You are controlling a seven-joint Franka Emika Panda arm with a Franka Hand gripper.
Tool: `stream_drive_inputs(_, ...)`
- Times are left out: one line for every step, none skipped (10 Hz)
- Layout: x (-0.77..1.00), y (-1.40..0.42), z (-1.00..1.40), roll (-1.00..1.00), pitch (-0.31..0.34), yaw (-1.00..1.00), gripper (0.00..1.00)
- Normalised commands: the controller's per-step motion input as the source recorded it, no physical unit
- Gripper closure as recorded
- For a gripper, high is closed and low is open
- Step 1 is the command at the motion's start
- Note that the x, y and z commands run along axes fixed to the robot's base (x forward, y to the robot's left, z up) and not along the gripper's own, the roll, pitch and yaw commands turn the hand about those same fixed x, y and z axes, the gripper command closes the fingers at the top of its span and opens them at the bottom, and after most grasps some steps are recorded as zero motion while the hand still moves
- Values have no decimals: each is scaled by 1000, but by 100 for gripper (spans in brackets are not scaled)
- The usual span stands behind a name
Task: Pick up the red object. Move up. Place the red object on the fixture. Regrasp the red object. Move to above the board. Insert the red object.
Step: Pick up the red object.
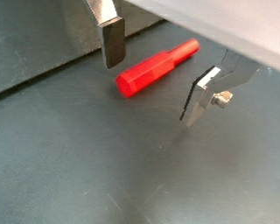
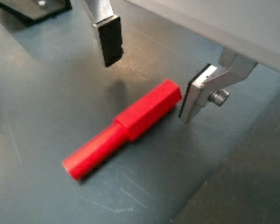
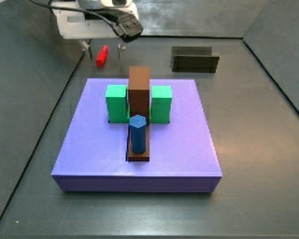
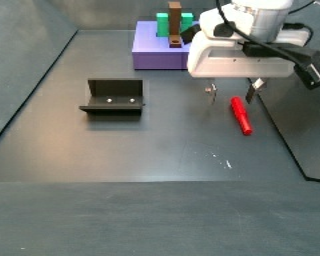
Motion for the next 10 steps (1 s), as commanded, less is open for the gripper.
stream_drive_inputs(-117, 0, -40, -71, -167, 0, 0)
stream_drive_inputs(-123, 63, -23, -121, -147, -23, 0)
stream_drive_inputs(-120, 40, -29, -146, -164, -3, 0)
stream_drive_inputs(-80, 9, -77, -121, -117, -14, 0)
stream_drive_inputs(-74, 0, -183, -81, -131, 0, 0)
stream_drive_inputs(-57, 0, -211, -74, -113, 0, 0)
stream_drive_inputs(-49, 0, -183, -69, -77, 0, 0)
stream_drive_inputs(0, 0, -151, -51, -54, 0, 0)
stream_drive_inputs(0, 0, -117, -49, -41, 0, 0)
stream_drive_inputs(0, -29, 0, 6, 0, 0, 0)
